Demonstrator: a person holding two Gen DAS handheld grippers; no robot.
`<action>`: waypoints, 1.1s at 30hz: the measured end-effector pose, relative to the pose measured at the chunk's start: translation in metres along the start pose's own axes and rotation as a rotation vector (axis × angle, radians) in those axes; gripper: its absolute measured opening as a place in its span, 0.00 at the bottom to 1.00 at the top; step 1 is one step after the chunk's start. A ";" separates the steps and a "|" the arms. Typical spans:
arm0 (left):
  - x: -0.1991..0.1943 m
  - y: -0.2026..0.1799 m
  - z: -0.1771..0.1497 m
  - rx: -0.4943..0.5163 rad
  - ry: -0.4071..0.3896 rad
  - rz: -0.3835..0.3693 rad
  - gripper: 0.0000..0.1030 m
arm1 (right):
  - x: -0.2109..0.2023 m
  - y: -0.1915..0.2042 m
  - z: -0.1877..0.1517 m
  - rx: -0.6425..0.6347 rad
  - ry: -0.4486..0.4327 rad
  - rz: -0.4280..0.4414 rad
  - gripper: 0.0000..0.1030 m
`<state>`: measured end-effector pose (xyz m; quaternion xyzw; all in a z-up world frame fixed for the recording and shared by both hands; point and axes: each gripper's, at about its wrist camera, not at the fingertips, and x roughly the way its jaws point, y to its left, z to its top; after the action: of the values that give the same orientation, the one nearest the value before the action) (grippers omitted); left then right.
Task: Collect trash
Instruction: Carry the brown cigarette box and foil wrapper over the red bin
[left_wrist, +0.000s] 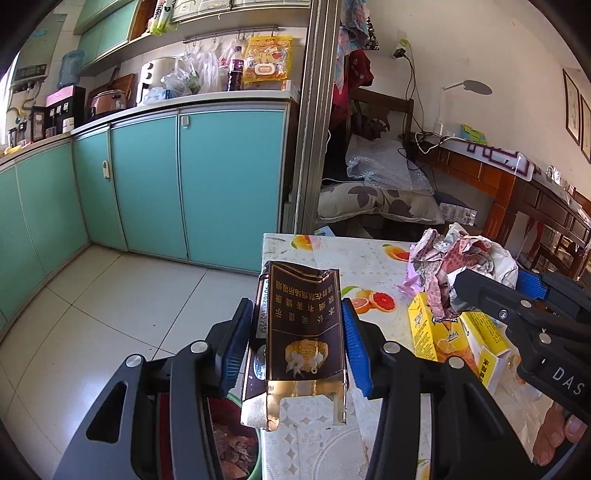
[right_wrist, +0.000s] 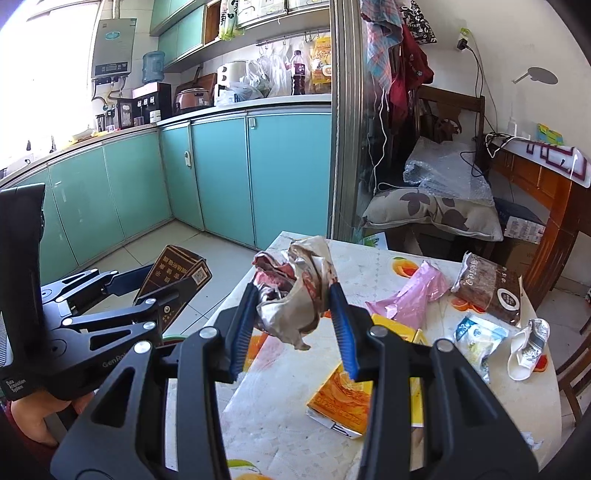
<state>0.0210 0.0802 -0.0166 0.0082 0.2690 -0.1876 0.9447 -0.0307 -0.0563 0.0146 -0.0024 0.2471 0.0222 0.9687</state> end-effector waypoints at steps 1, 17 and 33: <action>-0.001 0.002 0.000 0.000 0.001 0.011 0.44 | 0.001 0.002 0.000 -0.003 0.002 0.005 0.38; -0.001 0.062 -0.010 -0.078 0.047 0.158 0.44 | 0.024 0.042 0.004 -0.051 0.027 0.097 0.38; 0.037 0.156 -0.073 -0.287 0.274 0.258 0.44 | 0.108 0.097 -0.006 -0.056 0.299 0.354 0.39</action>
<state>0.0691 0.2205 -0.1111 -0.0668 0.4152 -0.0222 0.9070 0.0566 0.0455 -0.0413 0.0108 0.3839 0.1981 0.9018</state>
